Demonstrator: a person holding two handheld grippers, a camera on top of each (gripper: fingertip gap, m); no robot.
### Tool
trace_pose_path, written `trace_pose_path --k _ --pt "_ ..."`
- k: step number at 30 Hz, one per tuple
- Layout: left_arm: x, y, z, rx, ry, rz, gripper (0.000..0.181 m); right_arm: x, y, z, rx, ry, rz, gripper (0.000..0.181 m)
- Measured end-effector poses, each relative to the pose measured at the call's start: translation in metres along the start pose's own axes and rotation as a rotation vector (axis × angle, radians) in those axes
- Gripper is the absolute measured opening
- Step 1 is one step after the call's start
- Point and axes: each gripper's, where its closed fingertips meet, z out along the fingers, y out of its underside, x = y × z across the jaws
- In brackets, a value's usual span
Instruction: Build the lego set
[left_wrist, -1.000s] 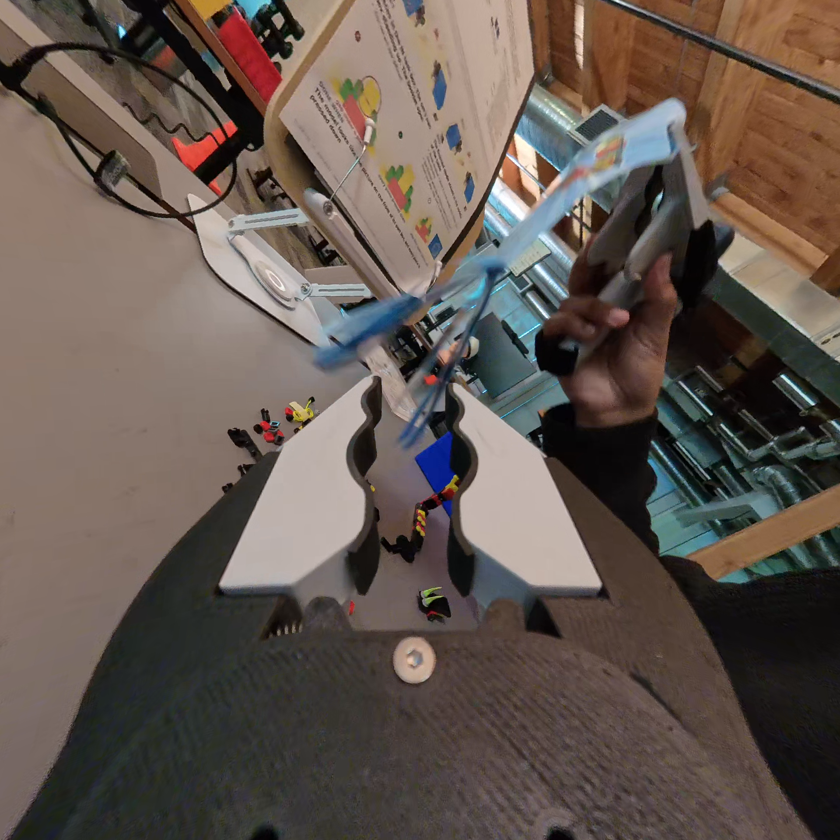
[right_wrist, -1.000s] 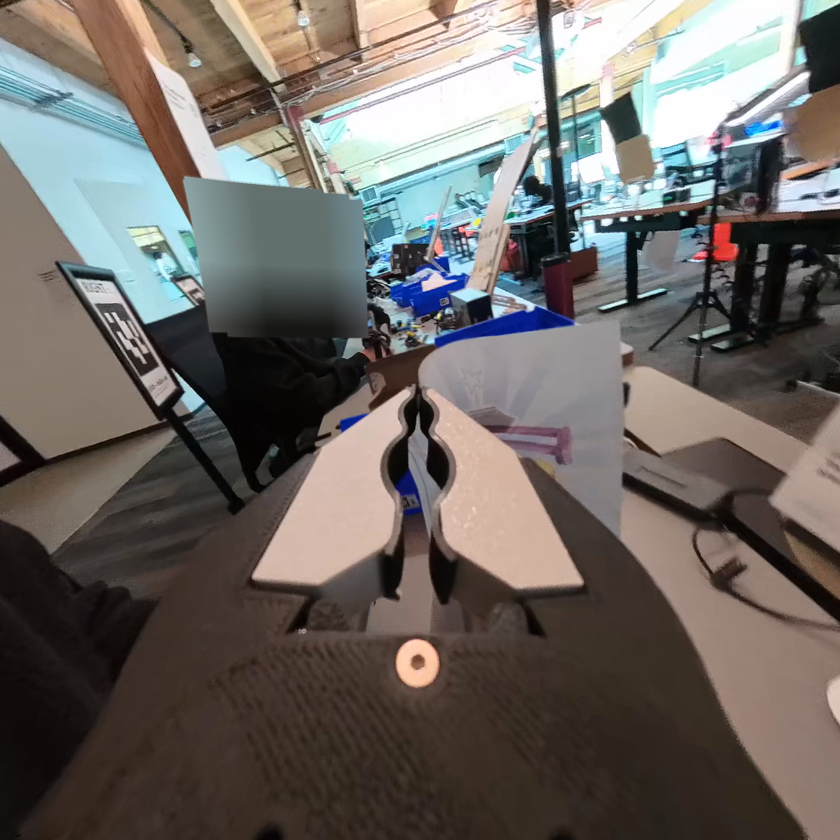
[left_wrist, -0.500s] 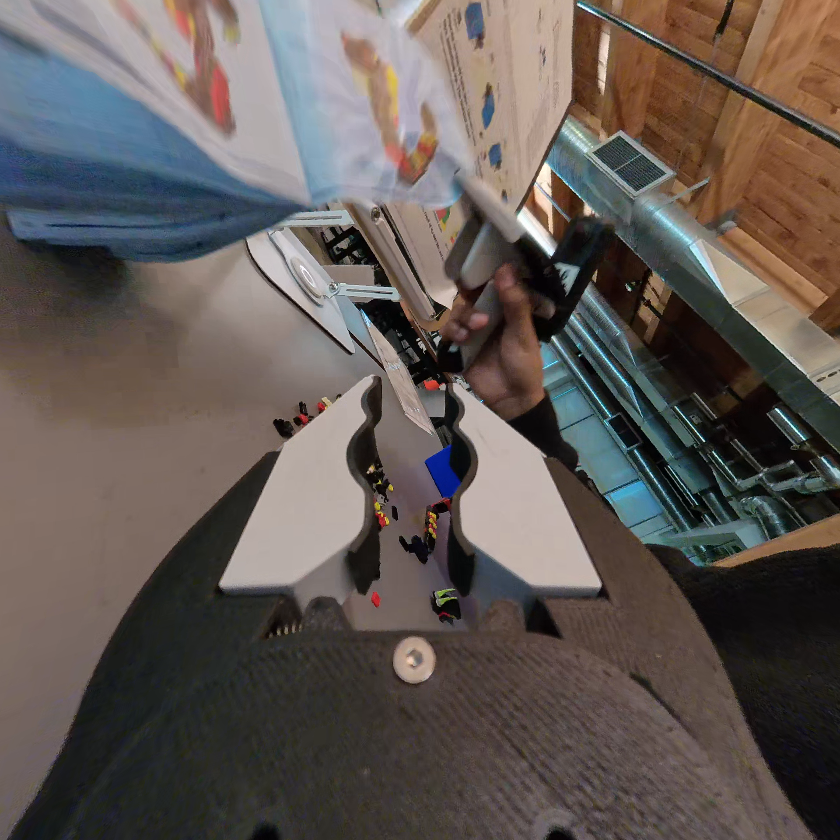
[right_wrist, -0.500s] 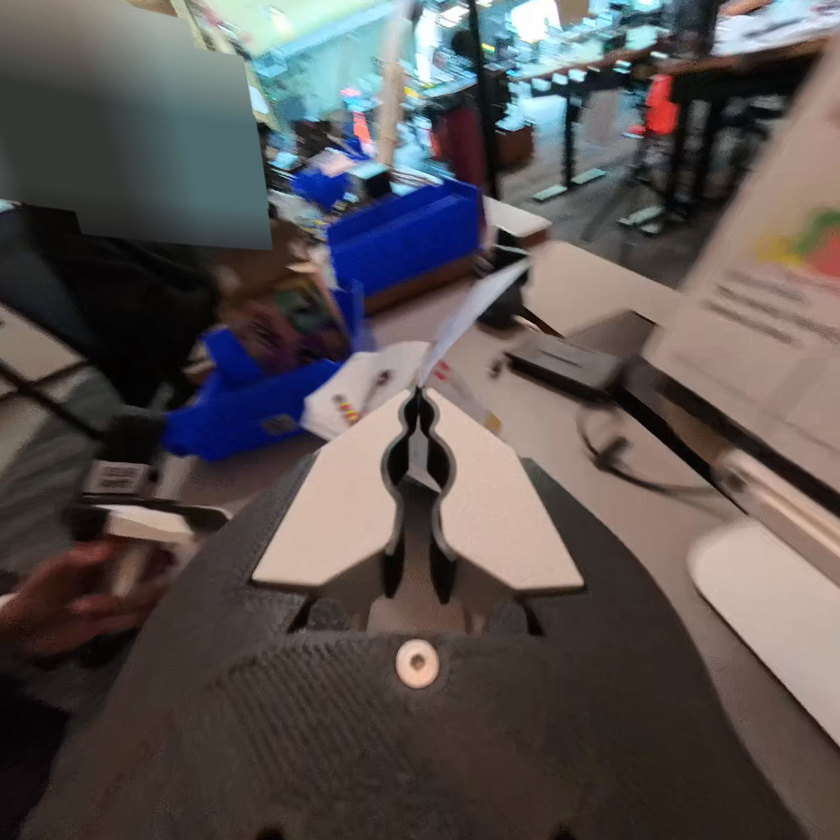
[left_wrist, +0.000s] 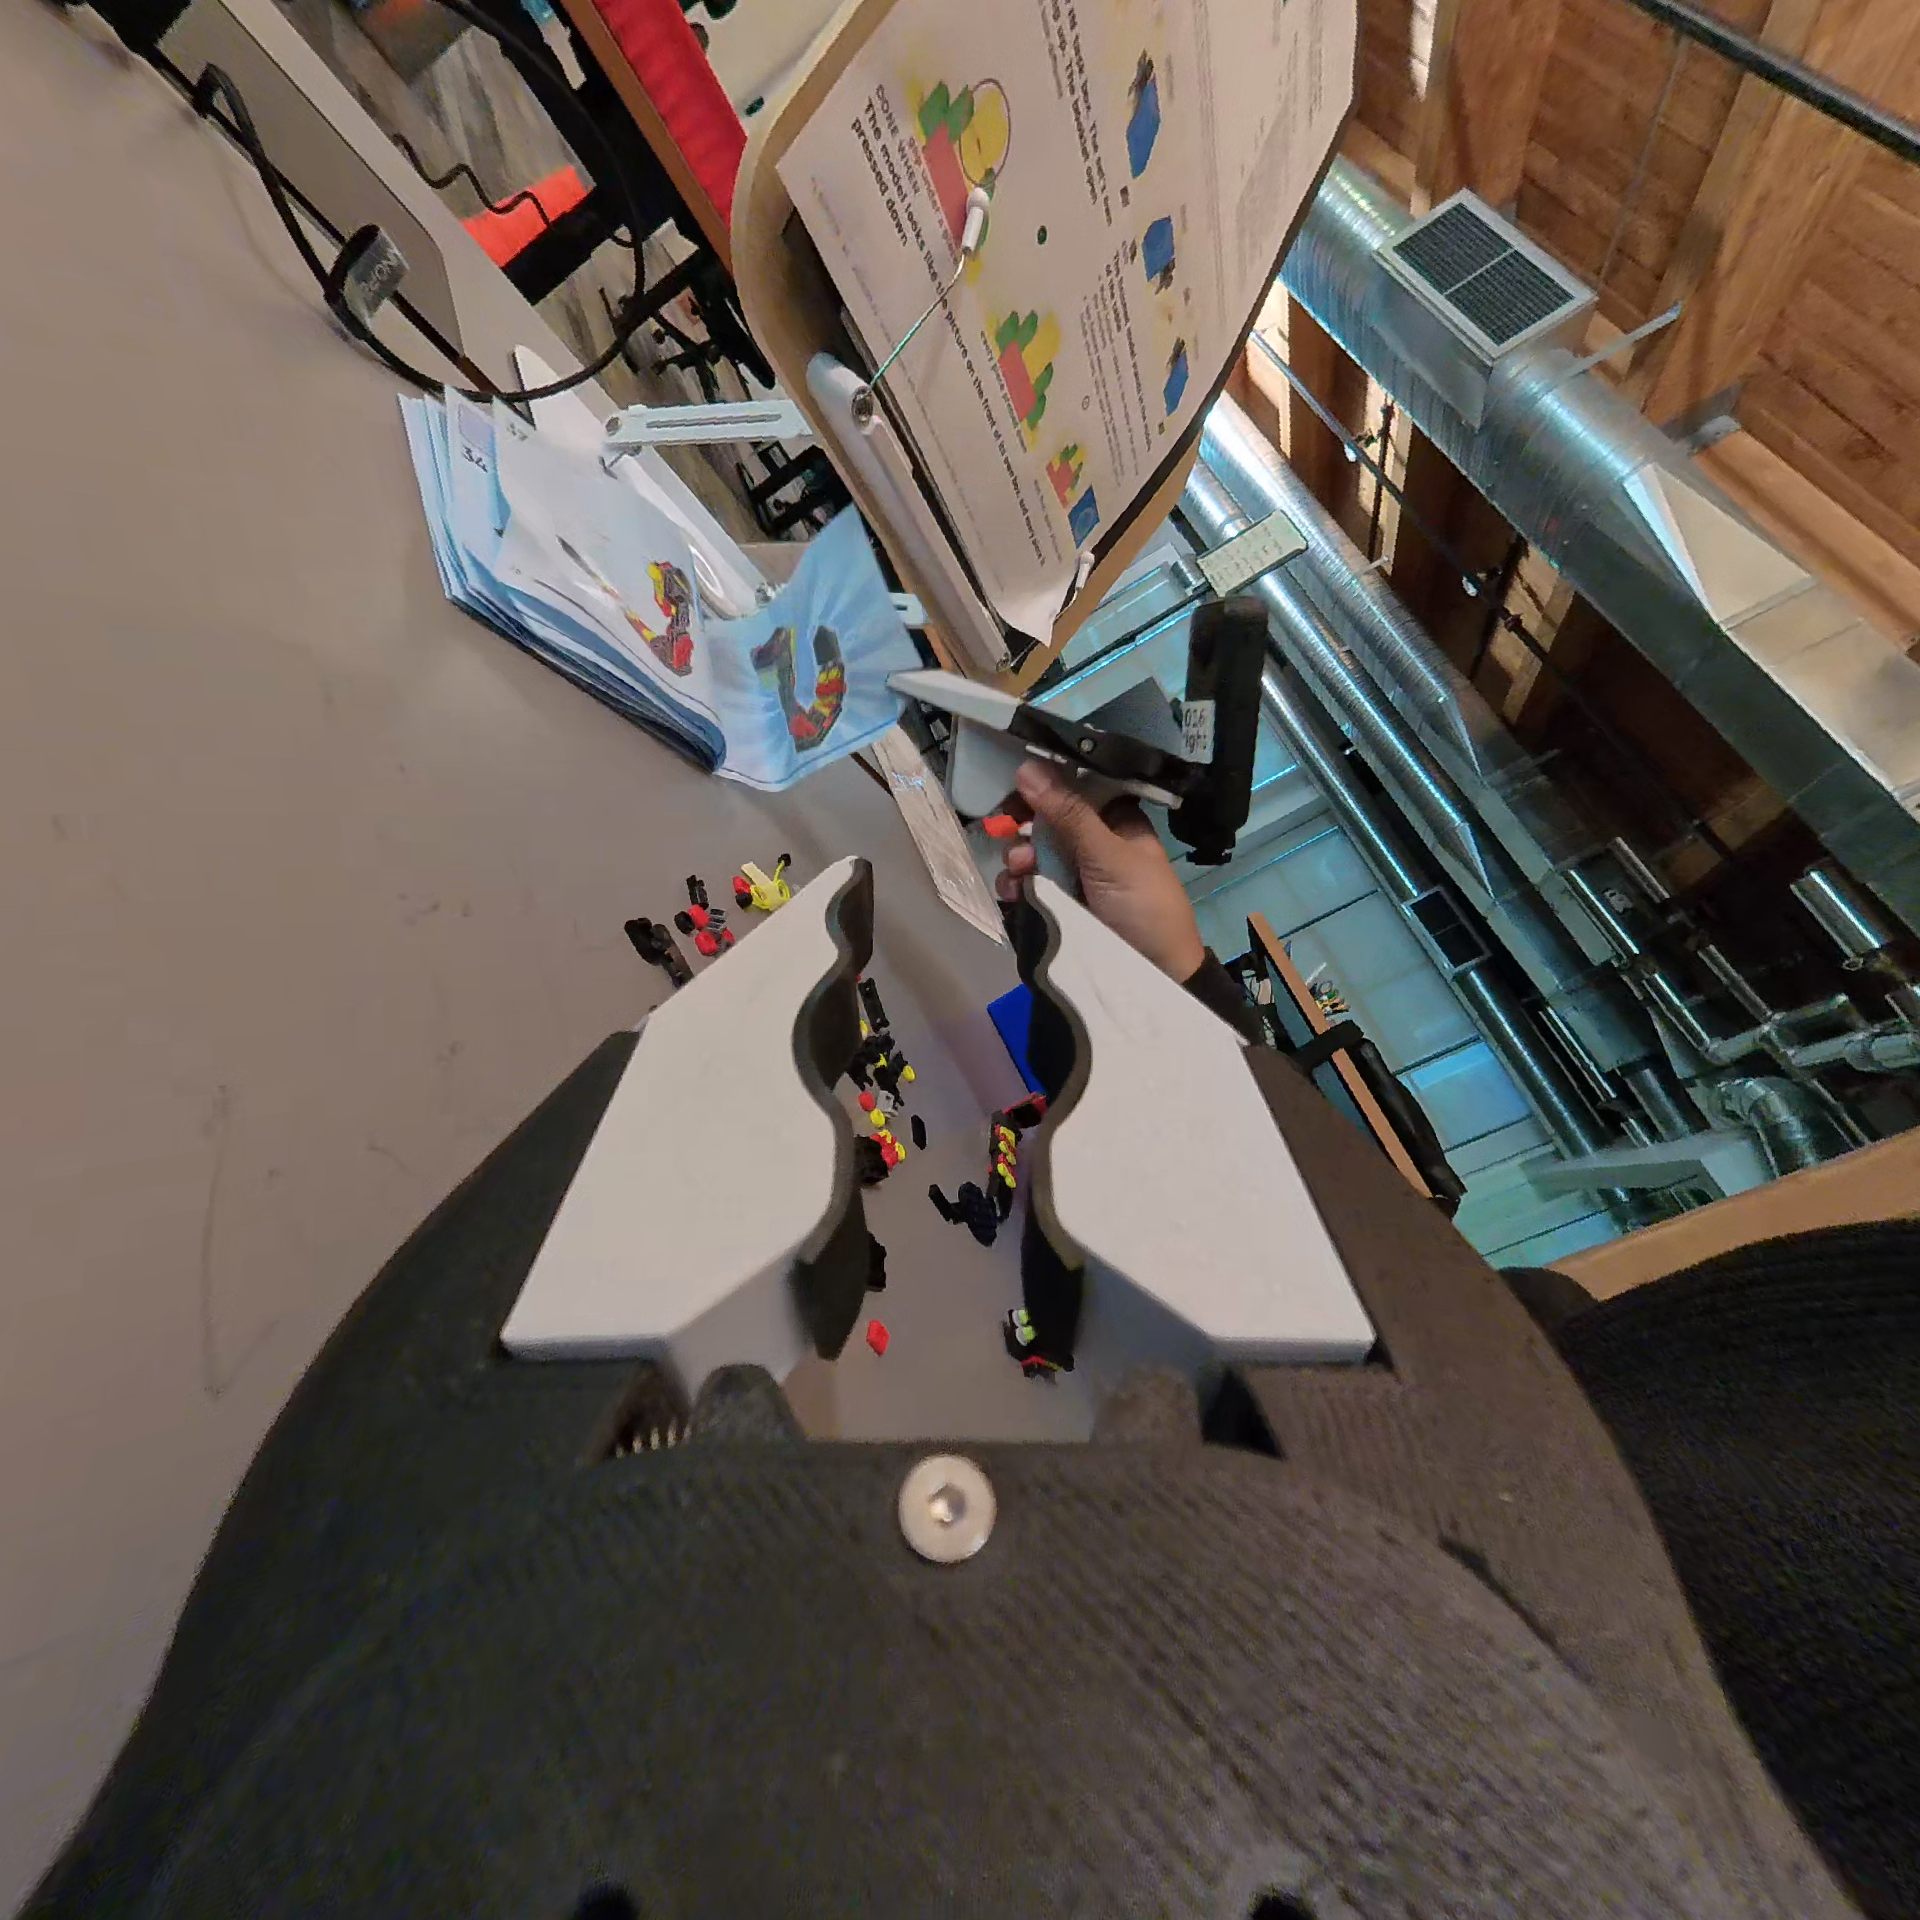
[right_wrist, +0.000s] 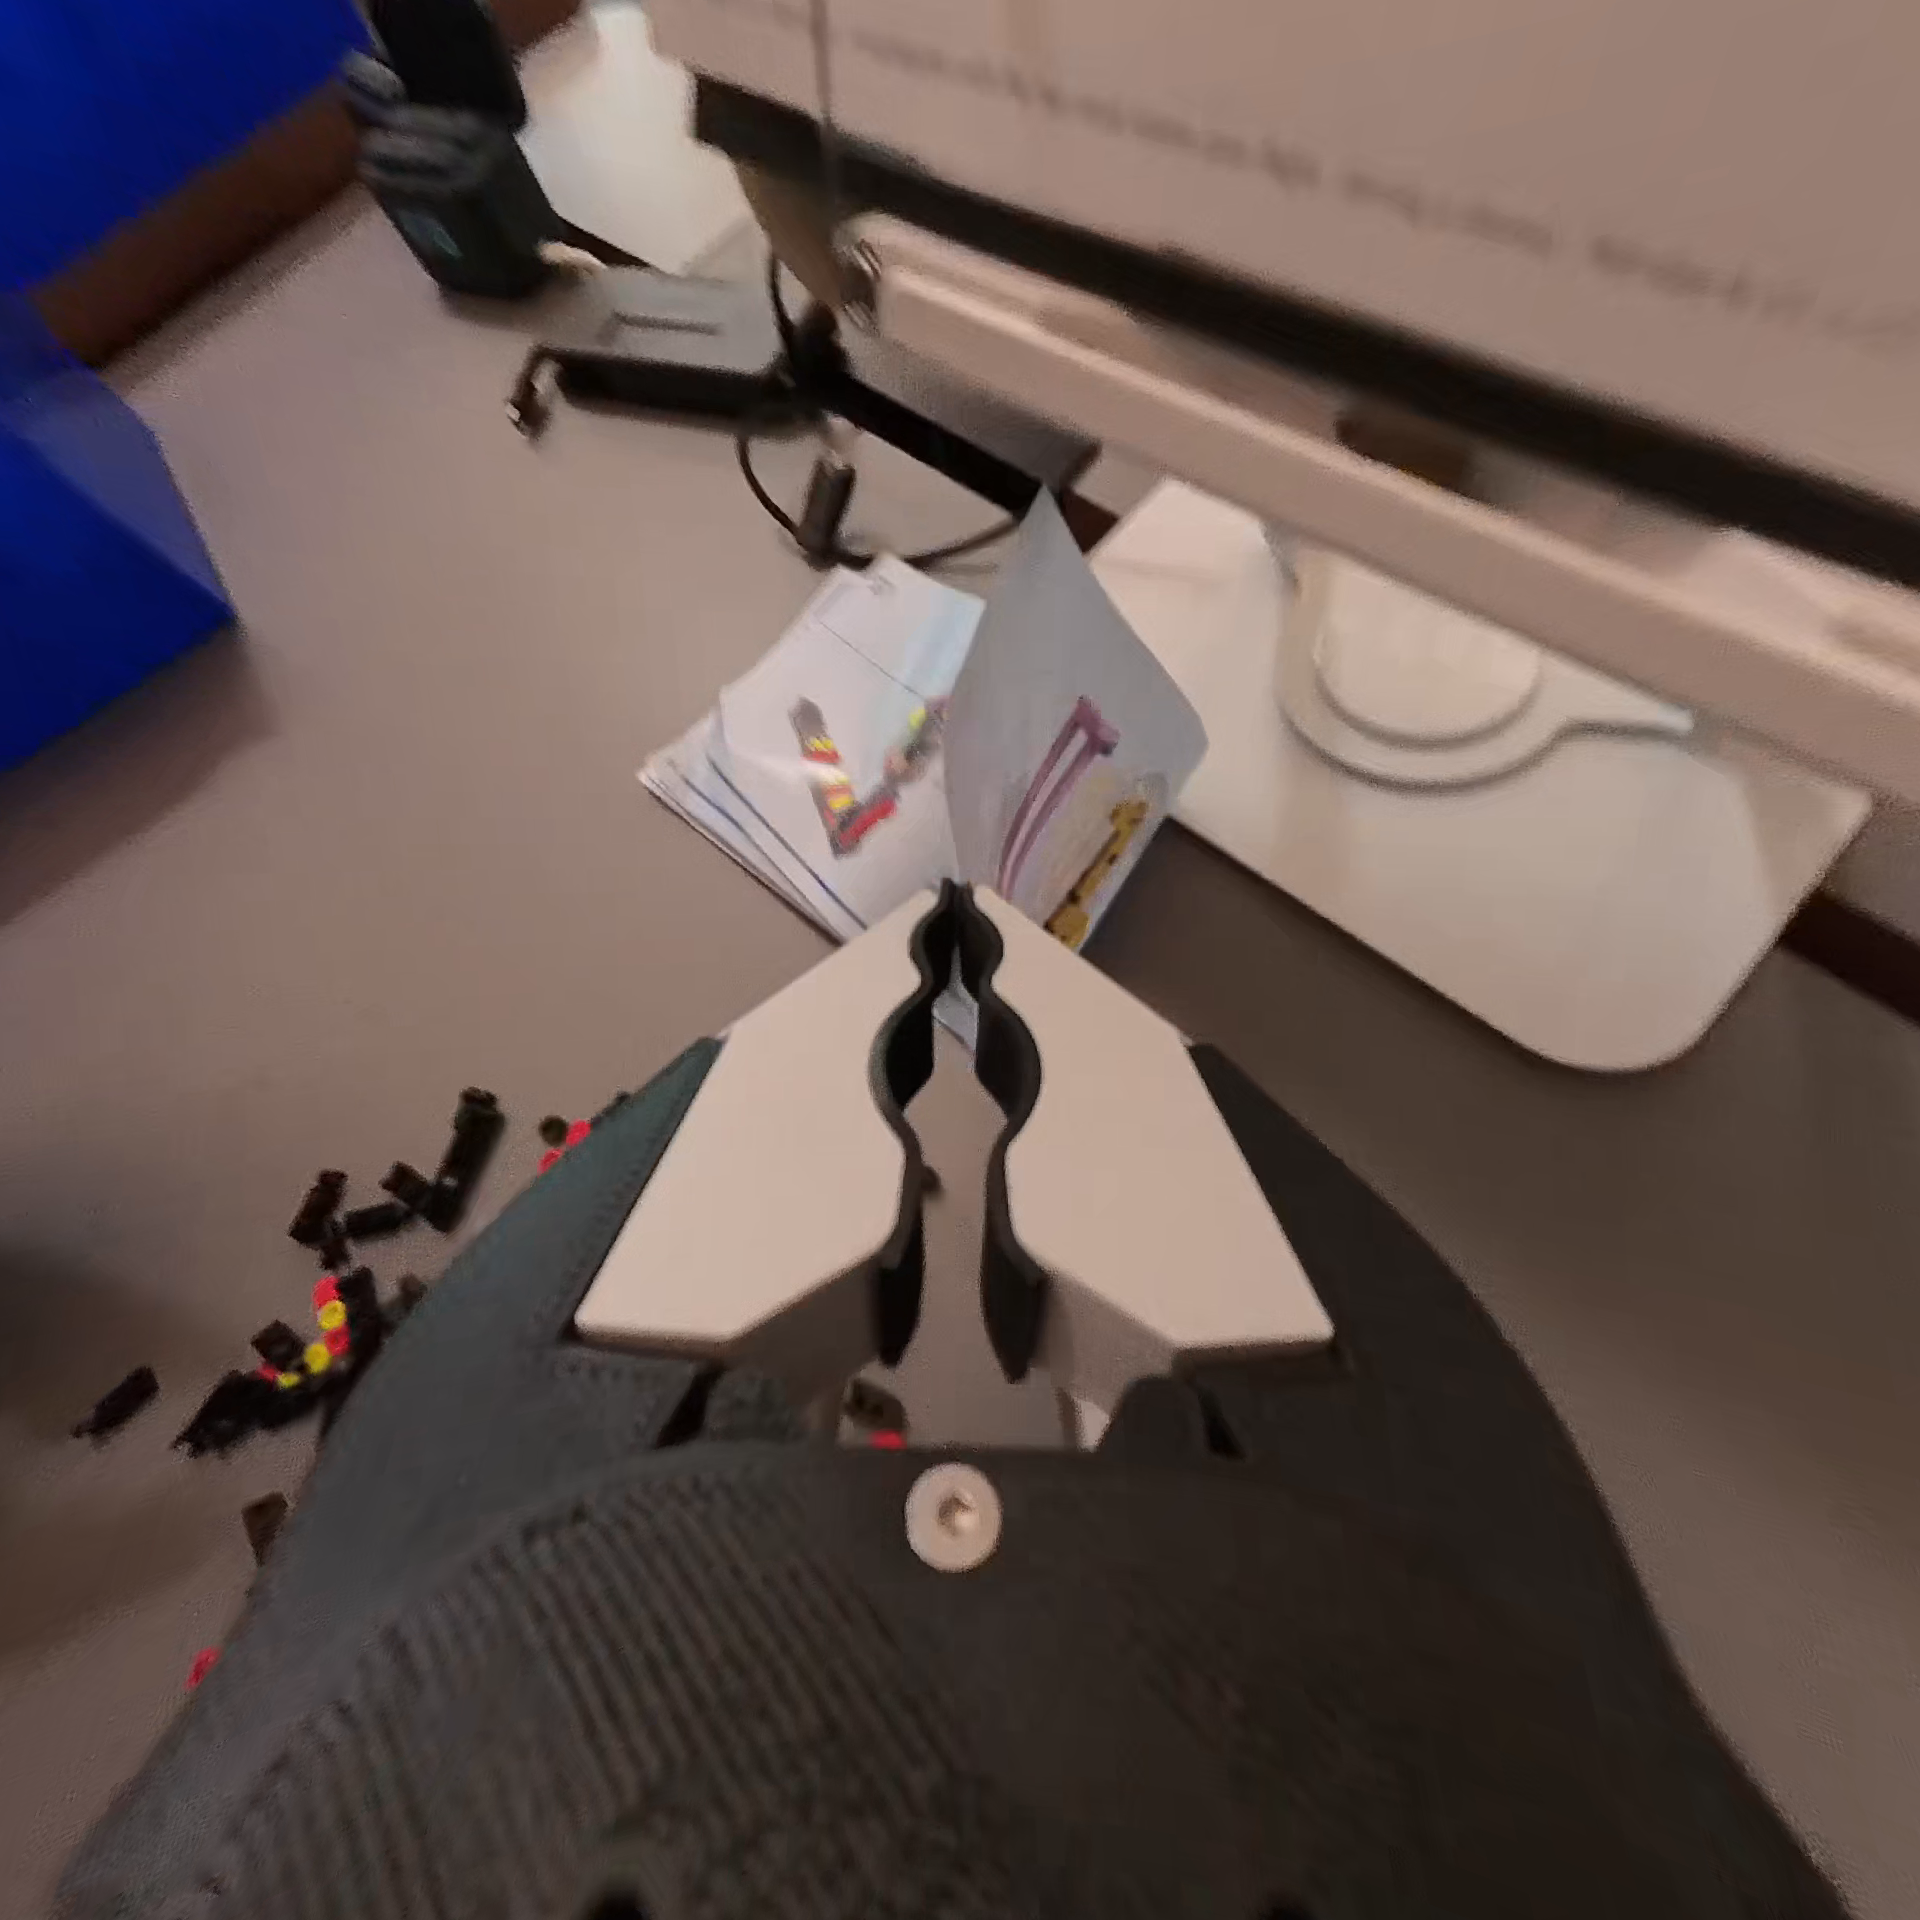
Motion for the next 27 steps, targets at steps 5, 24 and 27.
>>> trace_pose_path --k 5,24,27 --pt "0.003 0.002 0.001 -0.015 0.005 0.009 0.025 0.035 0.034 -0.015 -0.12 0.171 -0.006 0.0" --pt "0.002 0.008 0.002 -0.038 0.004 0.017 0.025 0.03 0.029 -0.056 -0.134 0.306 -0.068 0.04" --pt "0.003 0.009 0.003 -0.048 0.001 0.03 0.026 0.006 0.009 -0.072 -0.024 0.266 -0.184 0.033"
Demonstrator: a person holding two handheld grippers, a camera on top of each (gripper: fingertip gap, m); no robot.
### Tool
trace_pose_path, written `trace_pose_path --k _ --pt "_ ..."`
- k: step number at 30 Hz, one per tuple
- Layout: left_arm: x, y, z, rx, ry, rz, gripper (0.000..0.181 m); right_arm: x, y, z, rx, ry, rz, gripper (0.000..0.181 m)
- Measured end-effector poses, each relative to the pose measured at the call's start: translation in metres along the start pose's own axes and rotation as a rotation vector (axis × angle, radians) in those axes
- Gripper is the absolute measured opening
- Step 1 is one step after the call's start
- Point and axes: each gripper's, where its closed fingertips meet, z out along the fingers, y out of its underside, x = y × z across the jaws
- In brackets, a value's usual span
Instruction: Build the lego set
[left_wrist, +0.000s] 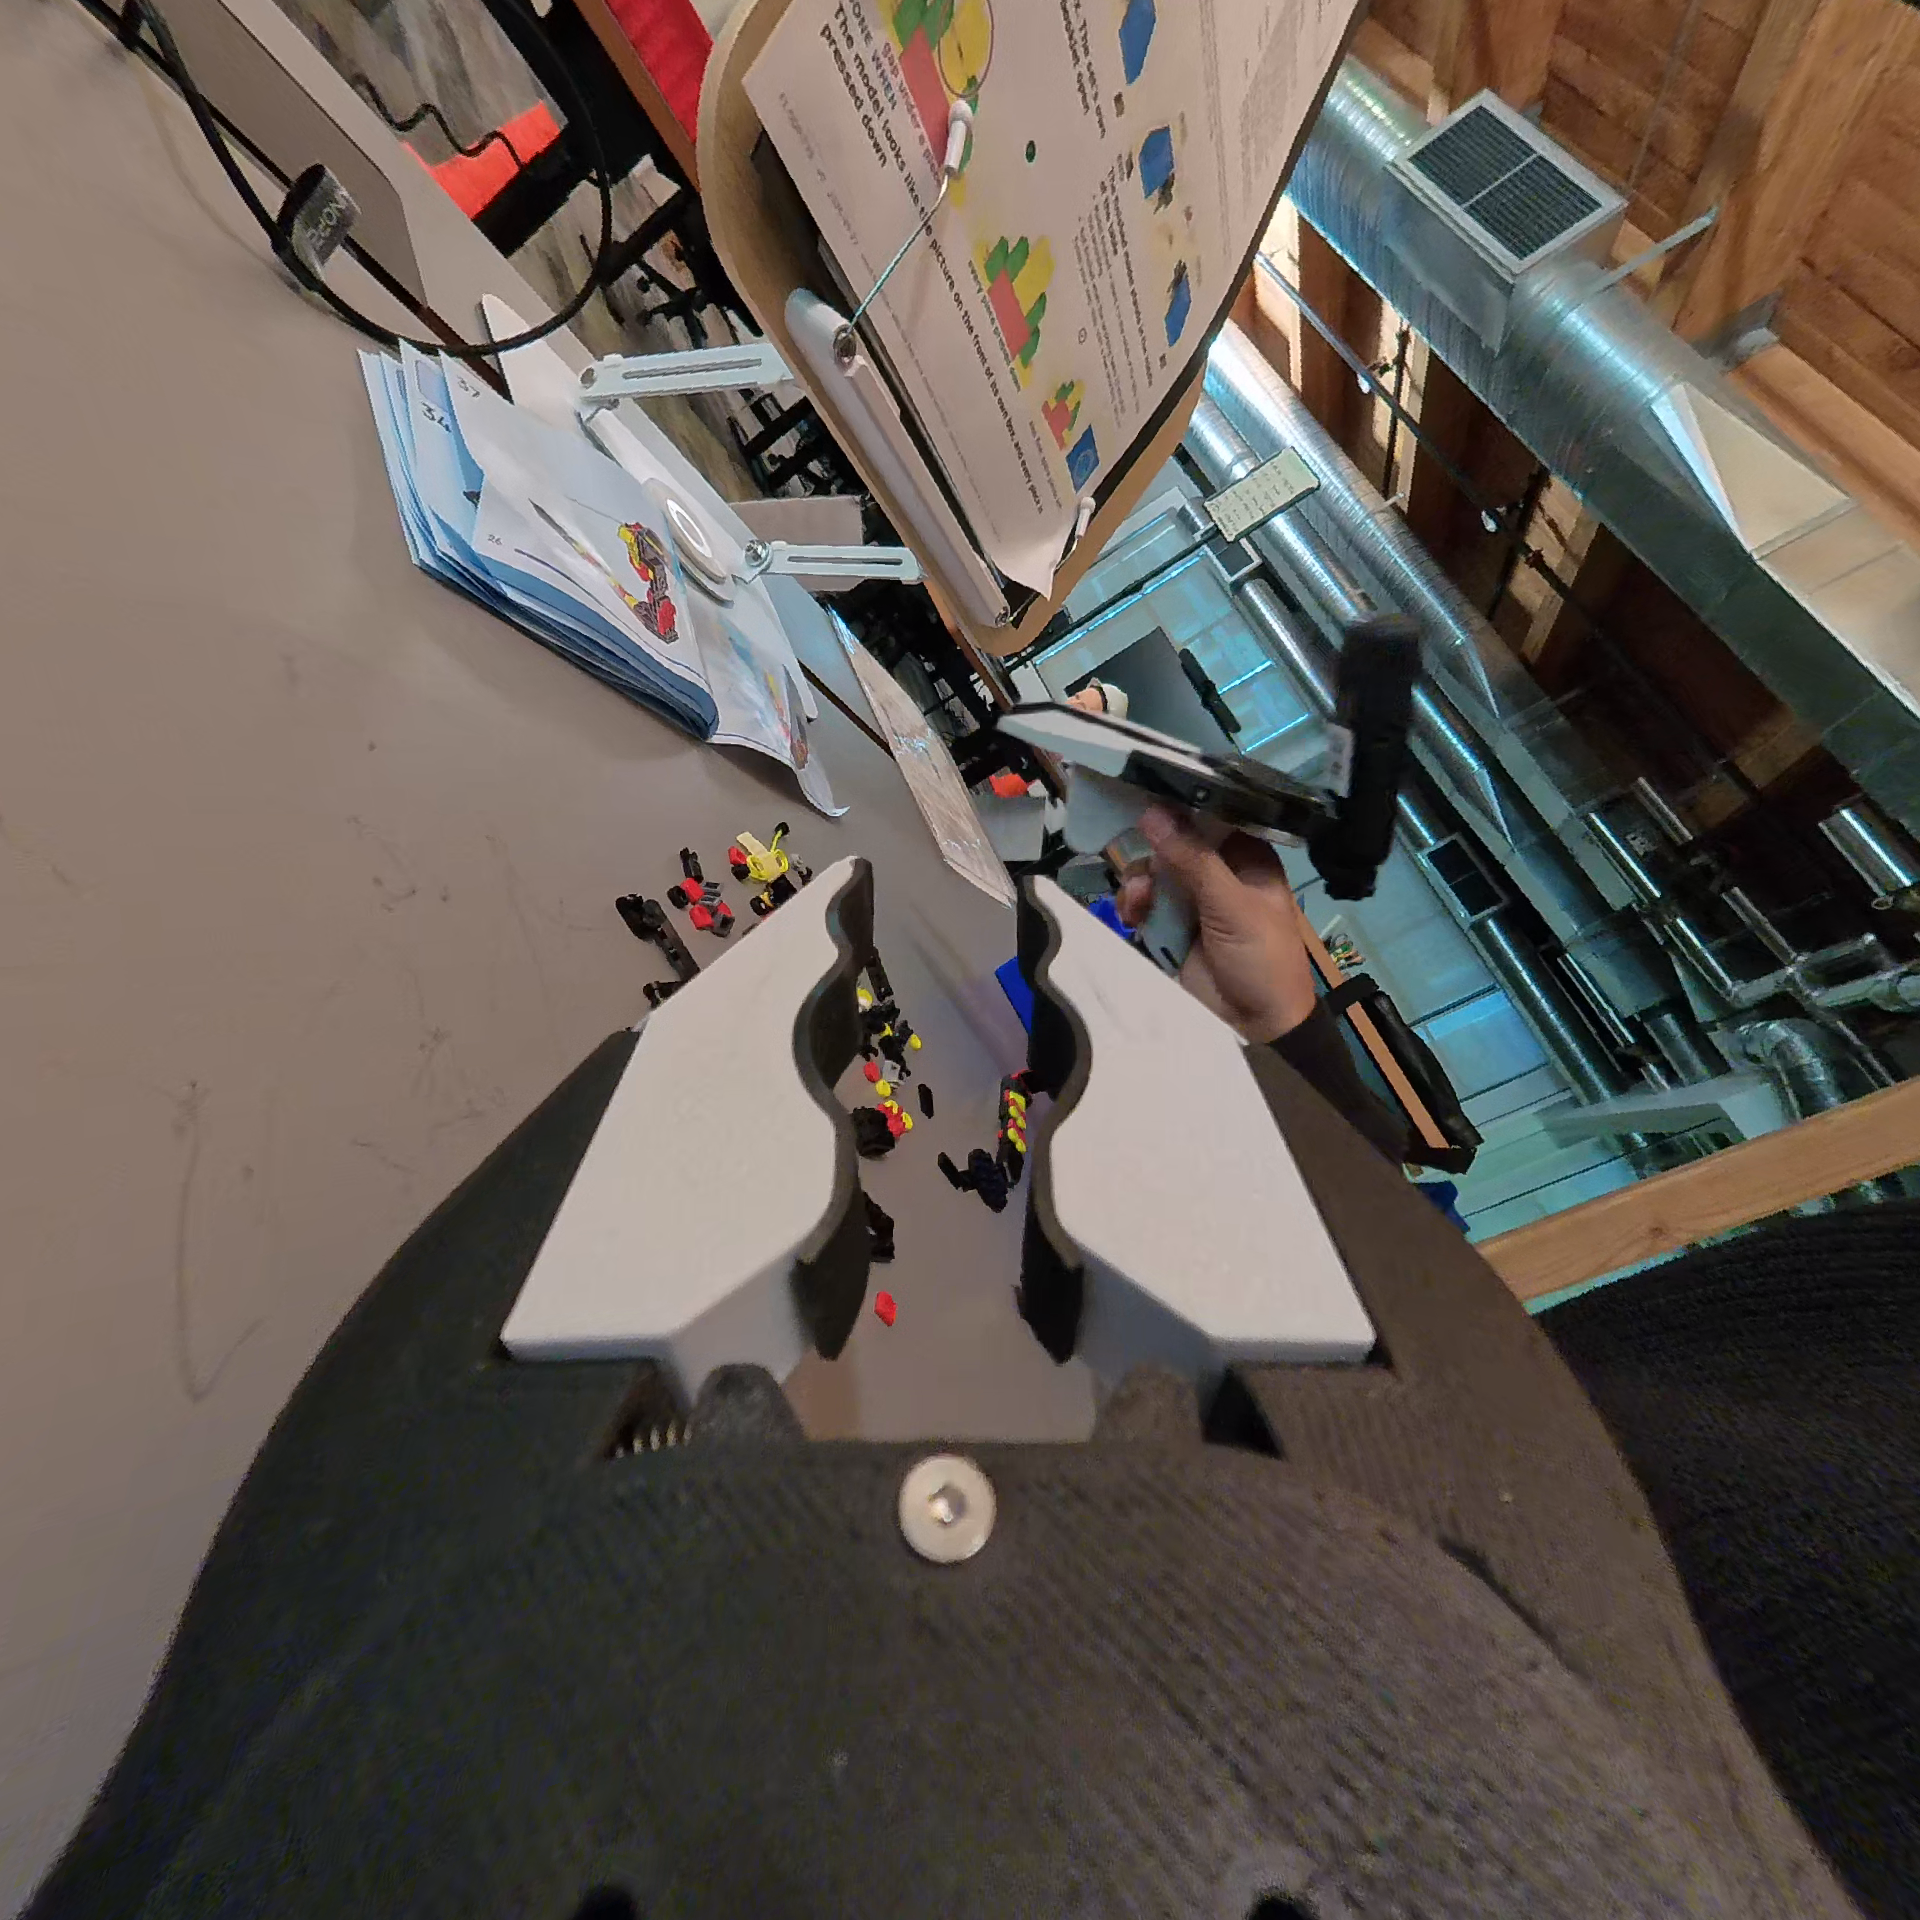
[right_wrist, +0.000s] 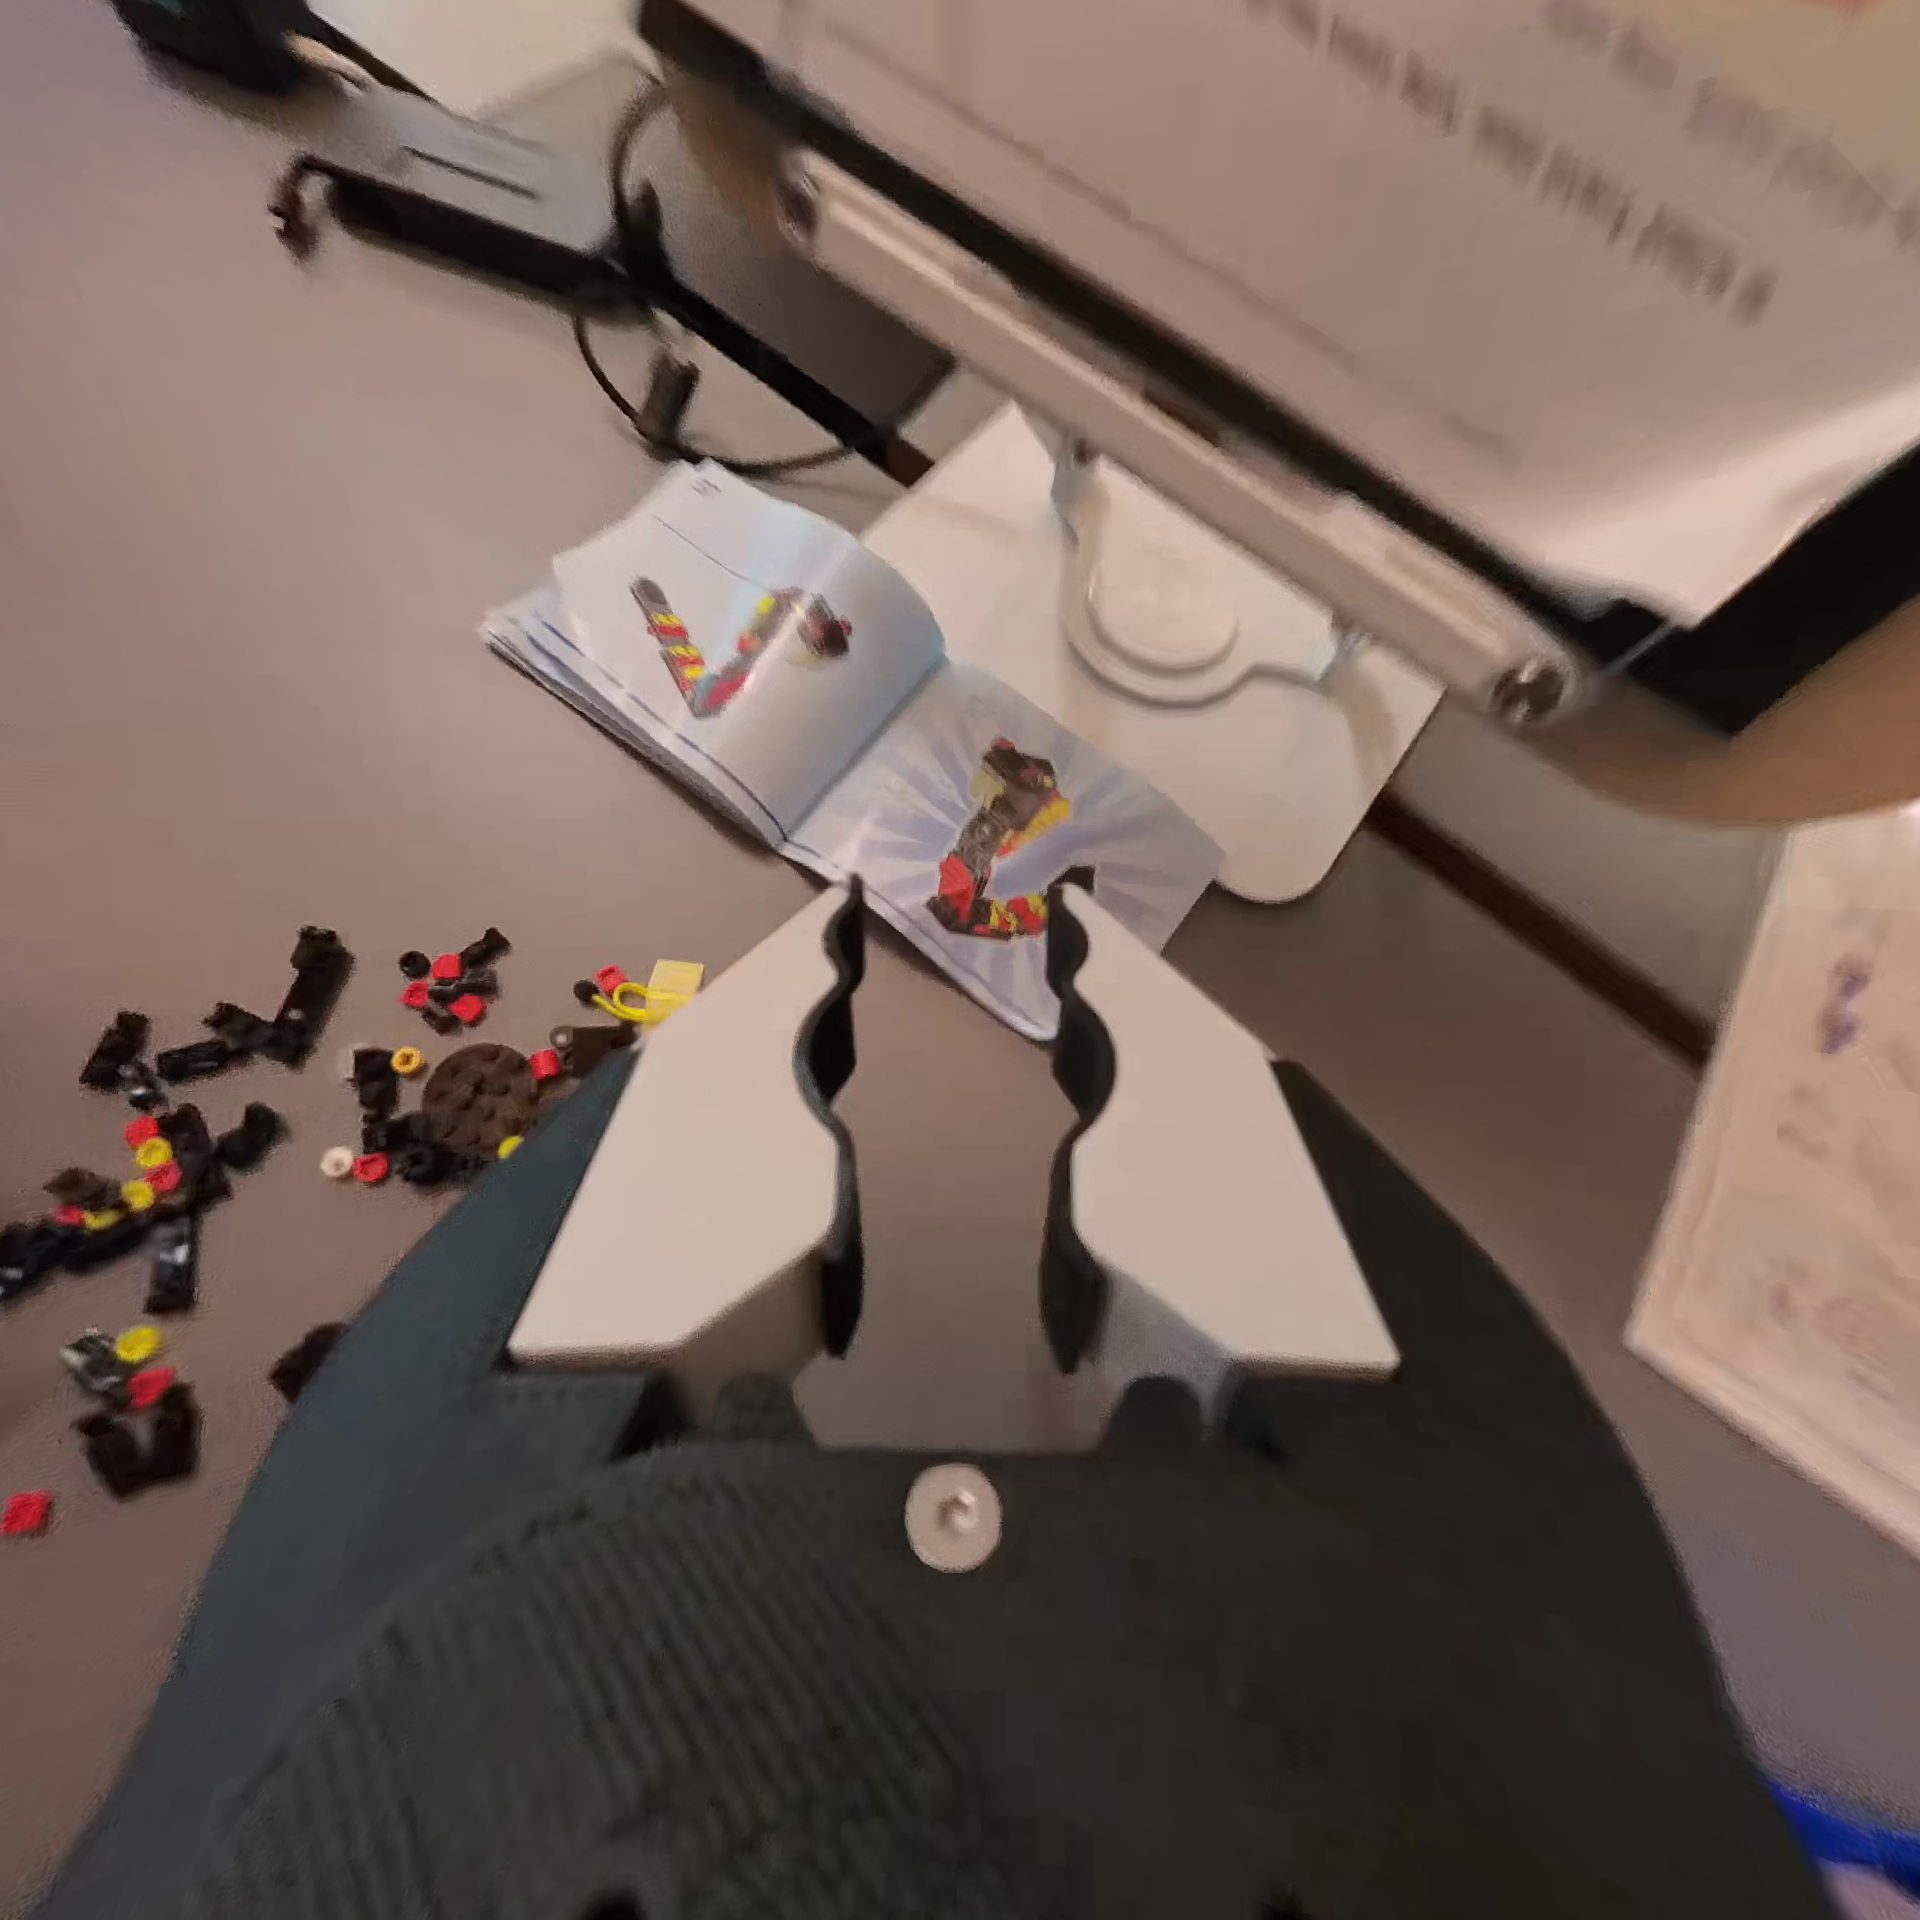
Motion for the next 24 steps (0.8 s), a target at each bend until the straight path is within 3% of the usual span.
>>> trace_pose_path --k 3,7,12,14,18,24 --pt "0.003 0.009 0.003 -0.055 0.018 0.0 0.032 -0.017 -0.014 -0.029 0.157 0.073 -0.22 0.023" --pt "0.011 0.026 0.009 -0.147 0.058 0.019 0.033 -0.05 0.002 -0.056 0.26 0.087 -0.341 0.019" --pt "0.012 0.043 0.017 -0.237 -0.012 0.22 0.032 -0.076 0.042 -0.079 0.285 -0.015 -0.235 0.023" --pt "0.008 0.049 0.019 -0.28 -0.084 0.337 0.001 -0.078 0.052 -0.087 0.307 -0.029 -0.212 0.027" --pt "-0.001 0.061 0.026 -0.338 -0.196 0.57 0.0 -0.087 0.069 -0.097 0.378 -0.108 -0.147 0.028" --pt "0.001 0.071 0.044 -0.328 -0.298 0.683 0.0 -0.1 0.07 -0.112 0.466 -0.244 -0.075 0.035"
